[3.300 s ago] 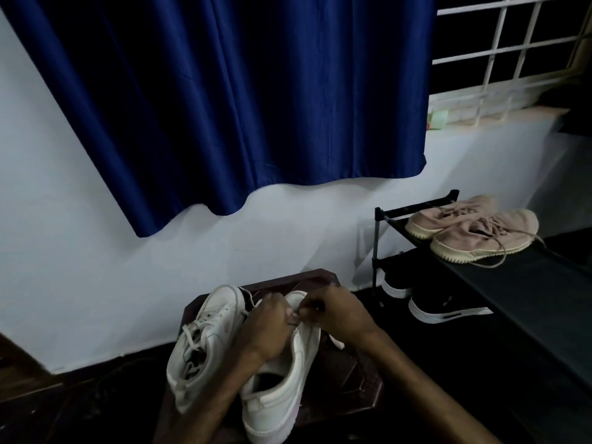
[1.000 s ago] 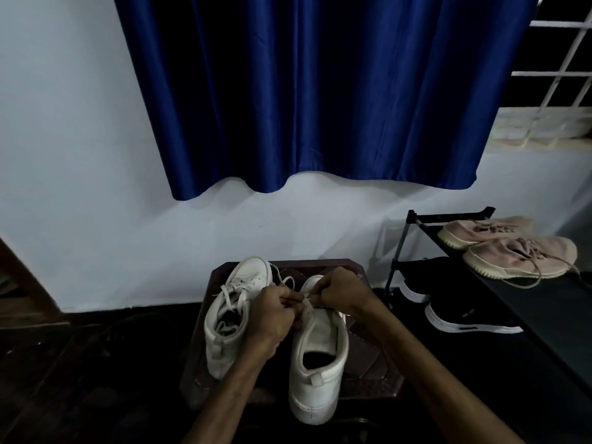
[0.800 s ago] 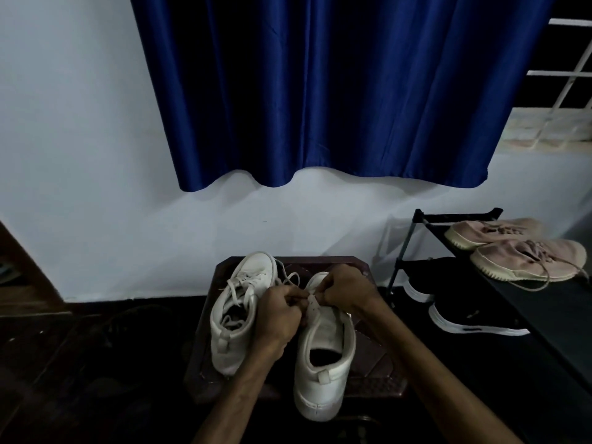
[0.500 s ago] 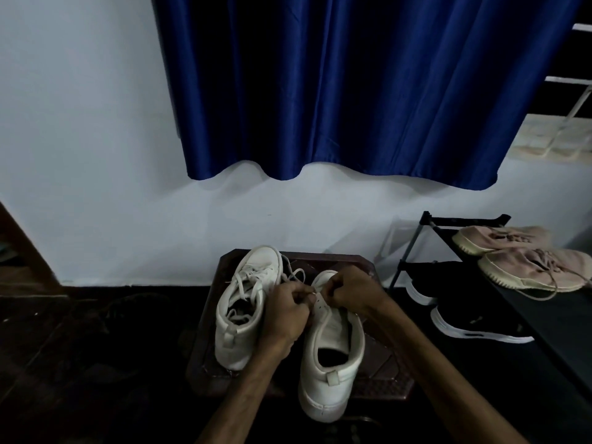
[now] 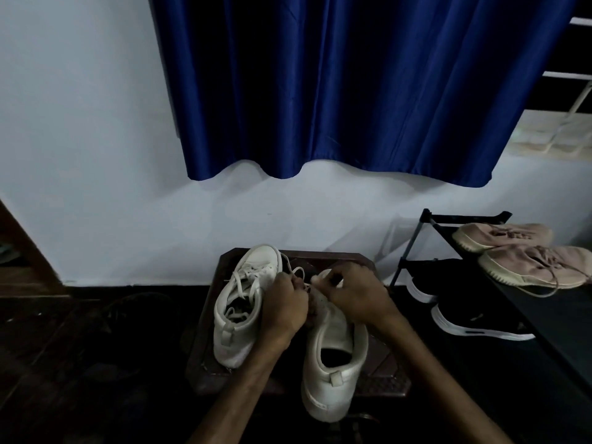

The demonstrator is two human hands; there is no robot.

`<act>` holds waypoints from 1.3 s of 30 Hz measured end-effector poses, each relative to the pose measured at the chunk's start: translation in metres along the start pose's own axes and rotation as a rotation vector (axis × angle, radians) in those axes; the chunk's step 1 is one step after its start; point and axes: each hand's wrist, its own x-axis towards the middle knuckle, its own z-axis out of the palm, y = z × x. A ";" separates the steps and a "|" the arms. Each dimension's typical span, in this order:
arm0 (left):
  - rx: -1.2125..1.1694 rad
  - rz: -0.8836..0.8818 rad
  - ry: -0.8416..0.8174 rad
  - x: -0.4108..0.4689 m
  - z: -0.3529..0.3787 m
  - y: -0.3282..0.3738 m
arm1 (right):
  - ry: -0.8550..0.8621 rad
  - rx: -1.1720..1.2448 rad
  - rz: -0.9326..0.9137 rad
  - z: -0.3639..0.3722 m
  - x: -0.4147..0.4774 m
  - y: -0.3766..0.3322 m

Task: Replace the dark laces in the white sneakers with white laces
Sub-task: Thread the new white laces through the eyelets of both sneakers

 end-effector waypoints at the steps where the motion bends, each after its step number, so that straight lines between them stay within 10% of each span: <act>1: -0.049 -0.033 -0.019 -0.001 -0.001 -0.001 | -0.007 -0.051 0.013 0.002 -0.002 -0.002; 15: -1.222 -0.188 0.271 0.008 -0.064 0.050 | -0.120 0.054 0.034 -0.004 -0.001 0.014; 18: -0.872 0.117 0.380 0.018 -0.094 0.049 | -0.118 0.081 0.025 -0.004 -0.004 0.013; 21: -0.008 0.501 0.145 0.009 -0.082 0.035 | -0.097 0.157 -0.012 -0.009 -0.005 0.018; 25: 0.645 0.519 -0.121 -0.003 -0.035 0.015 | -0.036 0.281 -0.012 -0.018 -0.017 0.026; 39: 0.026 0.333 -0.024 0.009 -0.043 0.003 | -0.083 -0.028 -0.045 -0.004 -0.026 0.042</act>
